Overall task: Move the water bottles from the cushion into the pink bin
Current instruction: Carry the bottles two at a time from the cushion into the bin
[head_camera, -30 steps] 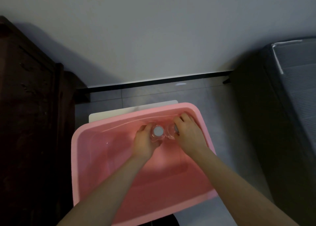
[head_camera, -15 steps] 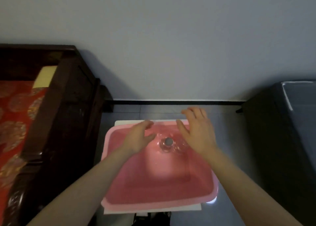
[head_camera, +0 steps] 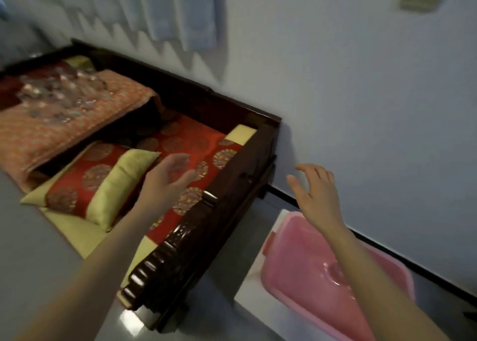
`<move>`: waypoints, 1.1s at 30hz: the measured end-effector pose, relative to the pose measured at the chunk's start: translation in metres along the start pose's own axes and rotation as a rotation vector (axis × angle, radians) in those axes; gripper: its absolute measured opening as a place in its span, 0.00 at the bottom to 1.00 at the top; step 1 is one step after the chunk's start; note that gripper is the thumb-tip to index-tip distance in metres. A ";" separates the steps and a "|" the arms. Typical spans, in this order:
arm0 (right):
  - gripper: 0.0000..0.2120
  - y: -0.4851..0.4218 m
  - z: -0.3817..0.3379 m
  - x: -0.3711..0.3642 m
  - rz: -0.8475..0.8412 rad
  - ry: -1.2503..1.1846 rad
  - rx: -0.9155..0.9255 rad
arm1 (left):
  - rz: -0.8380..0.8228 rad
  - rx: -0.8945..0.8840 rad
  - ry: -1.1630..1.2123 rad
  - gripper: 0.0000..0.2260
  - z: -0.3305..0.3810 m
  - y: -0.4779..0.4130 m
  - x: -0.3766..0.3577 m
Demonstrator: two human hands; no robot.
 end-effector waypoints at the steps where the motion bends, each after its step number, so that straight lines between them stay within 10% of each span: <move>1: 0.19 0.002 -0.025 -0.011 -0.010 0.003 0.039 | 0.041 0.015 -0.031 0.14 -0.010 0.009 0.033; 18: 0.31 0.135 -0.420 -0.271 -0.329 0.062 0.529 | 0.523 0.294 -0.126 0.15 -0.158 0.208 0.471; 33: 0.31 0.067 -0.618 -0.482 -0.408 -0.047 0.497 | 0.512 0.339 -0.225 0.20 -0.320 0.117 0.657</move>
Point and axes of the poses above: each hand's wrist, its own y-axis away from the middle knuckle, its own x-axis out of the back of the hand, z = x × y, the point moved 2 cm from there along -y, towards the middle knuckle, and after that the axes turned 11 degrees about -x, right-handed, at the moved point
